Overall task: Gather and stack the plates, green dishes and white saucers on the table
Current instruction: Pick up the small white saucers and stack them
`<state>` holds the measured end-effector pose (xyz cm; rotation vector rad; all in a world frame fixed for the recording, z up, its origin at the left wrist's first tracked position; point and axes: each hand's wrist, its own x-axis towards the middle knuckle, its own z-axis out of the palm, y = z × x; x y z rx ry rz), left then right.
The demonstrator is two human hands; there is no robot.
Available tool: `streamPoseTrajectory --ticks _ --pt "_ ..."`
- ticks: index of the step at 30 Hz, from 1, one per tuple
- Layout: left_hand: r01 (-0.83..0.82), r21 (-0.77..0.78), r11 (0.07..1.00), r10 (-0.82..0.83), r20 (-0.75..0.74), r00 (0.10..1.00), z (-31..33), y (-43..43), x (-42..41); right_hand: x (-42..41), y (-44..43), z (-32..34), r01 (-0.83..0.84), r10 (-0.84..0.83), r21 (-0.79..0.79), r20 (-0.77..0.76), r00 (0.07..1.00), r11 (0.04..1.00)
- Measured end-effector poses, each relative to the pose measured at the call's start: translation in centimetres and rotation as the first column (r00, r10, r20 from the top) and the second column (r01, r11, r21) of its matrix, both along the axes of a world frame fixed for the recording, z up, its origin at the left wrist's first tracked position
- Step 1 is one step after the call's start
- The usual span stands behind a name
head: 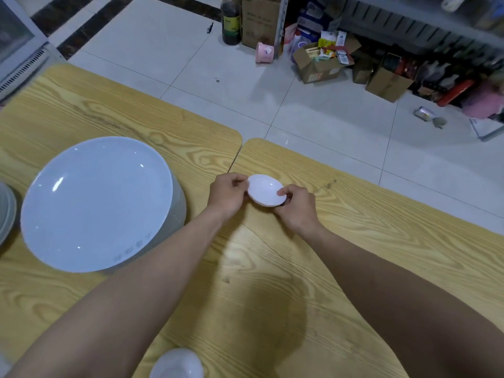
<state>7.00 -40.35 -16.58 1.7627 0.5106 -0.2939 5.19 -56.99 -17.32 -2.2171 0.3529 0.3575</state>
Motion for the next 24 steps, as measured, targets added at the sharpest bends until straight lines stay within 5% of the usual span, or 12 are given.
streamPoseTrajectory --ticks 16,20,24 --pt "0.054 0.117 0.992 -0.056 0.013 0.998 -0.4 -0.2 -3.3 -2.1 0.4 -0.2 -0.341 0.324 -0.264 -0.106 0.94 0.903" --pt "0.199 0.147 0.969 -0.204 0.026 0.979 0.4 0.1 -3.8 -2.6 0.4 0.3 -0.436 0.407 -0.341 -0.157 0.9 0.833" --pt "0.437 0.339 0.833 -0.467 0.008 0.884 1.0 0.8 -4.6 -4.1 0.1 1.4 -0.536 0.481 -0.43 -0.239 0.844 0.727"
